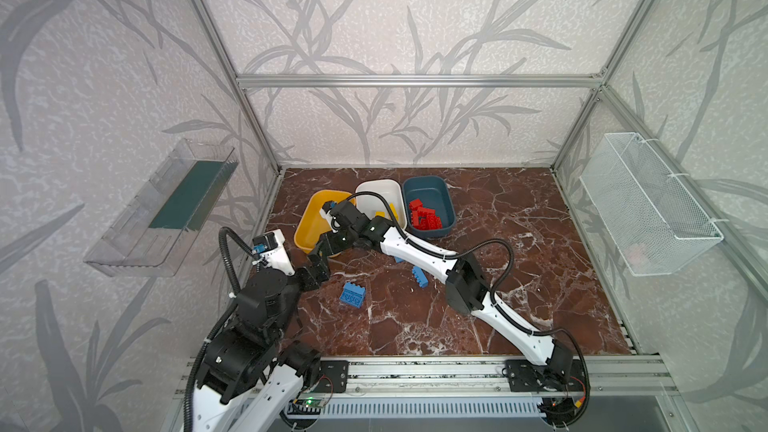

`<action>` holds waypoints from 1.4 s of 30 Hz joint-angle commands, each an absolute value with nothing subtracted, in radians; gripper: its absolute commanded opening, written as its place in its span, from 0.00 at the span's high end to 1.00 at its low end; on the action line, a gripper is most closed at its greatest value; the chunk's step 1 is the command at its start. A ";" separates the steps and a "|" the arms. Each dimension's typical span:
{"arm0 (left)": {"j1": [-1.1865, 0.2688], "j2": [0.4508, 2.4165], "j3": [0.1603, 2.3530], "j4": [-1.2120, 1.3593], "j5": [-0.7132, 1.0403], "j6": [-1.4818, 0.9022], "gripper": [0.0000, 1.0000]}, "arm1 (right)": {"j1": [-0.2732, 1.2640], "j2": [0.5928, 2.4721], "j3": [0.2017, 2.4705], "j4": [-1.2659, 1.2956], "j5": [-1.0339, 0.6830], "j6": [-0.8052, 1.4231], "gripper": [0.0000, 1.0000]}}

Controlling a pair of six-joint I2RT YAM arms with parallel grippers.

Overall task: Sort the legos into containers by color
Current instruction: 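Carry the blue brick over the yellow tub and open the right gripper, then withdraw the right gripper while the left gripper lowers onto a blue brick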

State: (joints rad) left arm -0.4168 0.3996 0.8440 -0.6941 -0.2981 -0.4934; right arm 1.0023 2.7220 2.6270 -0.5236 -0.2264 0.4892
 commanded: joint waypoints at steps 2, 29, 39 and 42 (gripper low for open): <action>-0.419 0.416 0.841 -0.691 -0.326 -0.501 0.10 | 0.999 2.645 2.615 -0.520 -0.201 0.458 0.41; -0.420 0.685 0.648 -0.844 -0.177 -0.850 0.23 | 0.863 1.482 1.104 0.060 -0.063 0.485 0.39; -0.423 0.801 0.526 -0.734 -0.130 -0.922 0.44 | 0.830 1.111 0.680 0.083 0.059 0.544 0.38; -0.425 0.869 0.525 -0.700 -0.111 -0.914 0.44 | 0.812 1.057 0.607 0.089 0.064 0.559 0.38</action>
